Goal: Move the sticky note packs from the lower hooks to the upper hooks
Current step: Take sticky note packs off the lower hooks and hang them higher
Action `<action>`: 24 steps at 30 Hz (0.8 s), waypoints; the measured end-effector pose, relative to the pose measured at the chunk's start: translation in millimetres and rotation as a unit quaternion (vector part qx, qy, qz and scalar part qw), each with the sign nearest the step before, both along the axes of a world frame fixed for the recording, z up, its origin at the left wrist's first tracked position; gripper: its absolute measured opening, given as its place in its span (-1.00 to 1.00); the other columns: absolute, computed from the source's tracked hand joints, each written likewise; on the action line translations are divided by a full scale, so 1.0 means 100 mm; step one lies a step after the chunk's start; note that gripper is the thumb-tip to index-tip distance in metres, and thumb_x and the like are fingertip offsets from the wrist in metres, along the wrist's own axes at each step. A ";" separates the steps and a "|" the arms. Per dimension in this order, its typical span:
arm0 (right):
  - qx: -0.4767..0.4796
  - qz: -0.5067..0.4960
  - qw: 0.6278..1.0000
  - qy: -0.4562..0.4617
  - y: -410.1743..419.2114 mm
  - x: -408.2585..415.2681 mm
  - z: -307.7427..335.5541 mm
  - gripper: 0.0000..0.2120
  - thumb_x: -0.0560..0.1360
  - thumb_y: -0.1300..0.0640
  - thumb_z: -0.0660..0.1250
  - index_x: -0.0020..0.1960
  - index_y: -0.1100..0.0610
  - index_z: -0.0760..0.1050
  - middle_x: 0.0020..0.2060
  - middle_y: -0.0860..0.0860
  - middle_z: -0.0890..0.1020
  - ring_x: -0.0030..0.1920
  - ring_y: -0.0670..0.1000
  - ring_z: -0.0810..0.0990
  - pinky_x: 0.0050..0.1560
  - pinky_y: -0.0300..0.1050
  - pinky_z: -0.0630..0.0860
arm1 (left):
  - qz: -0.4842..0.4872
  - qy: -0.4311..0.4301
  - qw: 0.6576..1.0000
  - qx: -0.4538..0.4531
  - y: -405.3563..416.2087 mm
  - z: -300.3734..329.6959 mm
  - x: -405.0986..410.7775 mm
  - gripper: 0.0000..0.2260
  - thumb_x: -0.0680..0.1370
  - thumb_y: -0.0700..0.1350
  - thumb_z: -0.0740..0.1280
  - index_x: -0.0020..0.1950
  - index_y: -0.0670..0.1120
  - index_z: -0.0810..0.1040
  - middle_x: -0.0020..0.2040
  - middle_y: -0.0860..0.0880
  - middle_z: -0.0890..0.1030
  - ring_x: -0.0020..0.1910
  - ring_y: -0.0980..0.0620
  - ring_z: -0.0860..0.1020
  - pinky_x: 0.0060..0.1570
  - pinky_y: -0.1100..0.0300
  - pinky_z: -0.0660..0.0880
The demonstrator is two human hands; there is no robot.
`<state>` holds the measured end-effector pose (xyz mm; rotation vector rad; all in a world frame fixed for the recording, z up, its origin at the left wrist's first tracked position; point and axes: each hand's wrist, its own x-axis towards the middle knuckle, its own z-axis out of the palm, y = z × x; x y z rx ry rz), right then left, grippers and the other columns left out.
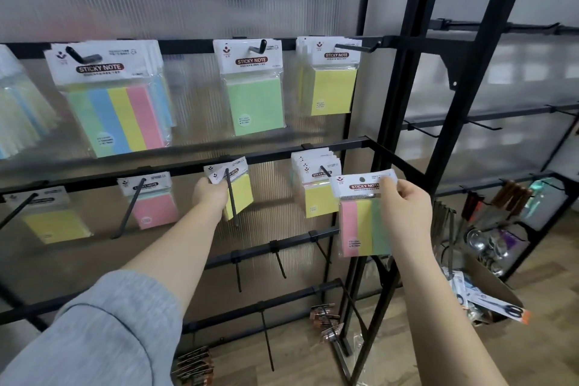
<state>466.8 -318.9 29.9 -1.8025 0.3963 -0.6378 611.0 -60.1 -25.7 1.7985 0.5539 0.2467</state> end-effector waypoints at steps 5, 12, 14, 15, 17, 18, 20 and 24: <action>0.003 0.011 1.000 -0.022 -0.04 -0.03 0.04 -0.63 0.57 0.11 0.15 -0.14 0.45 0.41 -0.38 0.07 0.42 -0.41 -0.04 0.28 -0.38 -0.15 0.19 | -0.003 -0.002 1.000 0.020 0.00 0.01 -0.03 -0.71 0.61 -0.06 0.21 0.14 -0.25 0.54 -0.05 -0.18 0.57 -0.11 -0.15 0.53 -0.12 0.08 0.43; 0.022 0.024 0.999 -0.028 -0.06 0.02 0.00 -0.64 0.57 0.11 0.15 -0.13 0.45 0.40 -0.34 0.10 0.44 -0.33 0.01 0.31 -0.36 -0.15 0.19 | -0.011 -0.045 0.995 0.086 -0.07 -0.01 -0.43 -0.77 0.63 -0.11 0.14 -0.17 -0.18 0.42 -0.29 -0.07 0.43 -0.35 -0.02 0.36 -0.35 0.18 0.24; 0.029 0.032 0.999 -0.022 -0.03 0.06 -0.03 -0.63 0.57 0.10 0.15 -0.12 0.44 0.42 -0.33 0.11 0.47 -0.32 0.02 0.33 -0.33 -0.14 0.21 | -0.015 -0.054 0.992 0.109 -0.11 0.01 -0.63 -0.77 0.64 -0.12 0.13 -0.19 -0.14 0.39 -0.30 -0.02 0.40 -0.37 0.07 0.33 -0.36 0.18 0.24; 0.033 0.037 0.999 -0.020 -0.02 0.08 -0.04 -0.64 0.57 0.10 0.15 -0.12 0.43 0.43 -0.33 0.10 0.48 -0.31 0.03 0.34 -0.30 -0.13 0.22 | -0.017 -0.058 0.991 0.117 -0.13 0.02 -0.71 -0.77 0.64 -0.12 0.13 -0.21 -0.10 0.39 -0.29 0.00 0.41 -0.35 0.10 0.34 -0.34 0.18 0.26; 0.038 0.041 0.998 -0.018 0.02 0.11 -0.04 -0.64 0.56 0.08 0.15 -0.14 0.42 0.42 -0.35 0.09 0.46 -0.32 0.03 0.34 -0.25 -0.12 0.24 | -0.023 -0.061 0.989 0.133 -0.14 0.05 -0.85 -0.75 0.63 -0.14 0.13 -0.25 -0.04 0.39 -0.28 0.04 0.43 -0.30 0.08 0.39 -0.30 0.17 0.29; 0.039 0.042 0.998 -0.016 0.04 0.13 -0.04 -0.64 0.55 0.07 0.15 -0.15 0.41 0.40 -0.35 0.08 0.45 -0.32 0.04 0.33 -0.25 -0.10 0.24 | -0.030 -0.062 0.986 0.151 -0.14 0.06 -0.91 -0.75 0.63 -0.15 0.12 -0.25 -0.06 0.39 -0.28 0.03 0.44 -0.28 0.02 0.40 -0.31 0.16 0.29; 0.044 0.046 0.998 -0.016 0.07 0.17 -0.04 -0.63 0.53 0.06 0.15 -0.15 0.41 0.38 -0.34 0.09 0.43 -0.31 0.04 0.32 -0.24 -0.09 0.23 | -0.059 -0.052 0.979 0.188 -0.11 0.10 -1.02 -0.74 0.62 -0.16 0.11 -0.27 -0.11 0.38 -0.30 -0.01 0.44 -0.26 -0.03 0.39 -0.38 0.16 0.25; 0.050 0.054 0.997 -0.017 0.14 0.24 -0.06 -0.55 0.46 -0.02 0.14 -0.11 0.42 0.40 -0.33 0.09 0.43 -0.31 0.04 0.33 -0.23 -0.11 0.24 | -0.144 0.009 0.958 0.248 0.00 0.24 -1.24 -0.74 0.62 -0.11 0.11 -0.19 -0.16 0.45 -0.23 -0.08 0.52 -0.25 -0.06 0.44 -0.32 0.15 0.29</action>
